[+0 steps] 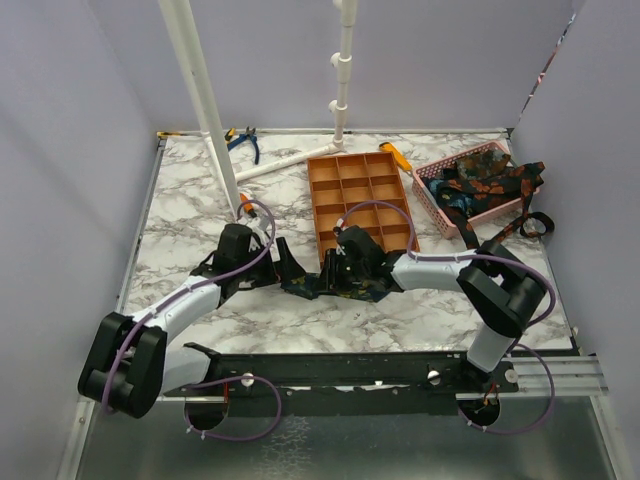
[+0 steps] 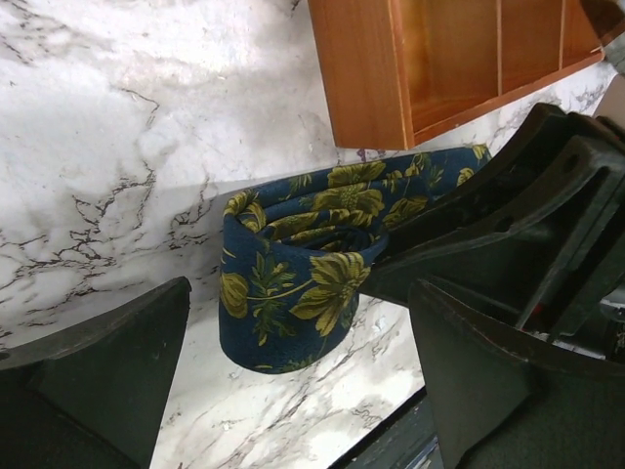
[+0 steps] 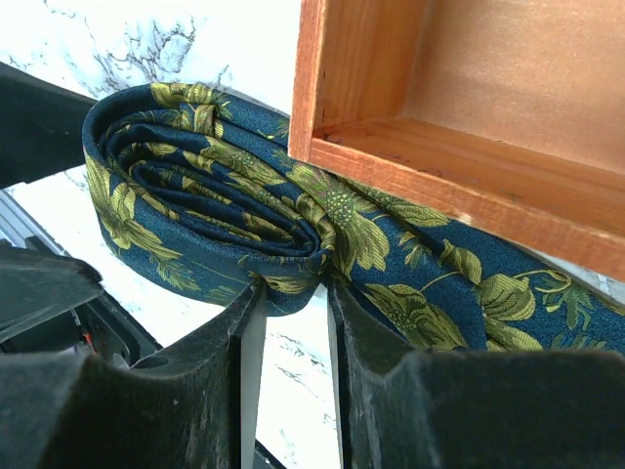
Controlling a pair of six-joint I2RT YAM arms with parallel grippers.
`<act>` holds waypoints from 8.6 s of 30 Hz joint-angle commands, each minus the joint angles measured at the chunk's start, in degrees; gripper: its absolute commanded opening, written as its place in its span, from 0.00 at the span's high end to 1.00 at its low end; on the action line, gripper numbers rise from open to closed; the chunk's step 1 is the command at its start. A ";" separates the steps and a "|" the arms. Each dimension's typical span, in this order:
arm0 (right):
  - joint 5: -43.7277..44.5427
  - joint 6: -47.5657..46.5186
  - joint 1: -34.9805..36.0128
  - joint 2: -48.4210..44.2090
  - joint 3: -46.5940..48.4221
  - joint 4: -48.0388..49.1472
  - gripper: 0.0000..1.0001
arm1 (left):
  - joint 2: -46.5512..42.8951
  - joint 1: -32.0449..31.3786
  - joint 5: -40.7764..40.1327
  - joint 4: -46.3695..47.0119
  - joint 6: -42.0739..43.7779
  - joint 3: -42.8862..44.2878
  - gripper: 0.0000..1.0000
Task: Roll the ties
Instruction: Roll the tie at the center of the board.
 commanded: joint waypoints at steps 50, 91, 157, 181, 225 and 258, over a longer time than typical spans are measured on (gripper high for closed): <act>3.27 -2.56 -4.40 -10.73 -7.90 -3.42 0.62 | -1.98 -7.09 -6.33 4.59 -7.35 -5.01 1.00; 5.42 -1.79 -1.70 -18.26 -15.16 -9.12 0.75 | 12.18 -12.51 -41.51 -32.80 -1.97 20.46 1.00; 10.30 2.00 -1.53 -45.73 -30.72 -17.37 0.74 | 48.73 -40.89 -74.04 -59.87 -12.85 49.25 0.69; 12.40 1.77 -1.53 -47.00 -28.81 -17.94 0.72 | 34.16 -42.46 -63.00 -53.62 -8.68 48.39 0.01; -1.80 3.14 0.06 -2.25 1.56 -4.81 0.73 | -8.41 0.36 -13.65 -18.41 0.31 7.53 0.23; 1.22 -14.64 -3.15 -19.57 0.45 -8.99 0.65 | -21.86 0.43 -25.84 -14.22 -10.65 1.65 0.19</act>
